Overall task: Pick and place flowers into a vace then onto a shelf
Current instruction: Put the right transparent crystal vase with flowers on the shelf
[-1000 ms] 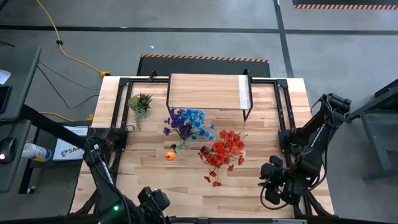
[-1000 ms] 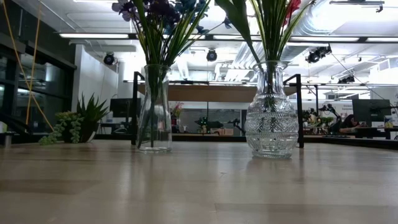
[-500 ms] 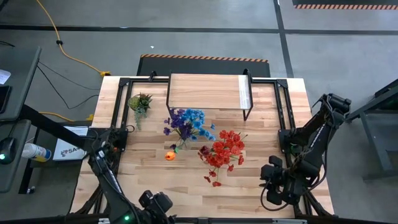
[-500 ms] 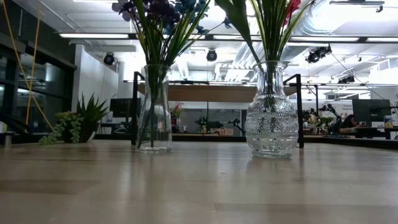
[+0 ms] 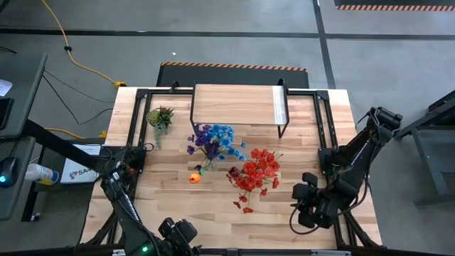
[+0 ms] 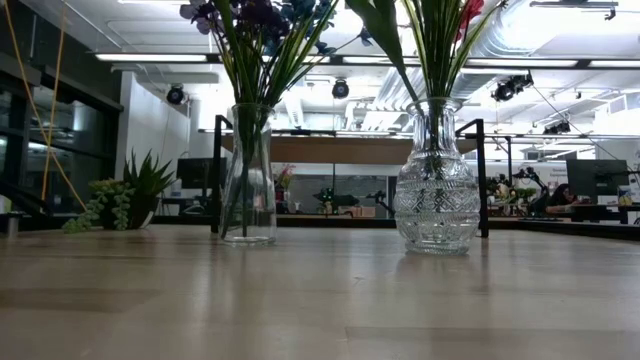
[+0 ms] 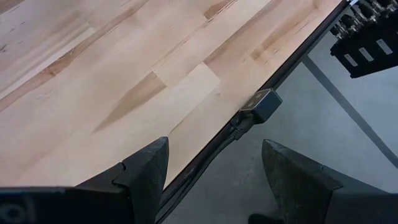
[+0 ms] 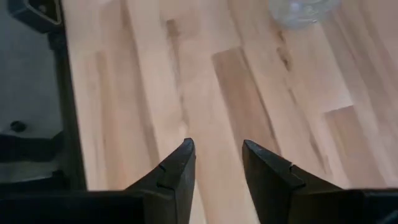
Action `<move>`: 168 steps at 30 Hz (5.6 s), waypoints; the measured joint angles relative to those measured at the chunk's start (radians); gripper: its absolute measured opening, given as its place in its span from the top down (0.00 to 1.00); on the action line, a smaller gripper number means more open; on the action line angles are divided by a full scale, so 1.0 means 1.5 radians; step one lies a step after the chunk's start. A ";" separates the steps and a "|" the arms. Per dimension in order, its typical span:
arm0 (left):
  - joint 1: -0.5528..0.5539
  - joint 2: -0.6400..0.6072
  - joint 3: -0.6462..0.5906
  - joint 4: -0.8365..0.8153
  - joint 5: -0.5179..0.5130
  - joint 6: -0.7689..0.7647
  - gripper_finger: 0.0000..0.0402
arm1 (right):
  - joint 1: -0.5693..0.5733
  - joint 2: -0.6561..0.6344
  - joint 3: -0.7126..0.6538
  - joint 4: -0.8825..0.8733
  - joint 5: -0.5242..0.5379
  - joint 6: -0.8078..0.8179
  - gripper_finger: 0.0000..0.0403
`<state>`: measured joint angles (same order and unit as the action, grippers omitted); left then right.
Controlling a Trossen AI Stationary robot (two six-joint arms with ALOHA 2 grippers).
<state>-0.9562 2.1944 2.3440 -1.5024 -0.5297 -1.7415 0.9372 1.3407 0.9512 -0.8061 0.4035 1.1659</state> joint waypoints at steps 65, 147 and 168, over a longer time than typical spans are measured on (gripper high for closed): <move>0.000 -0.001 0.000 -0.018 0.005 0.000 0.27 | -0.100 0.000 -0.146 0.341 0.249 -0.170 0.04; 0.000 -0.001 0.000 -0.018 0.033 0.000 0.27 | -0.268 0.279 -0.147 0.701 0.398 -0.199 0.02; 0.000 -0.001 0.000 -0.028 0.034 0.000 0.27 | -0.294 0.280 -0.147 0.740 0.440 -0.209 0.15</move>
<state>-0.9558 2.1933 2.3440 -1.5452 -0.4782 -1.7412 0.4965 1.7603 0.7307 0.3046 1.0637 0.8520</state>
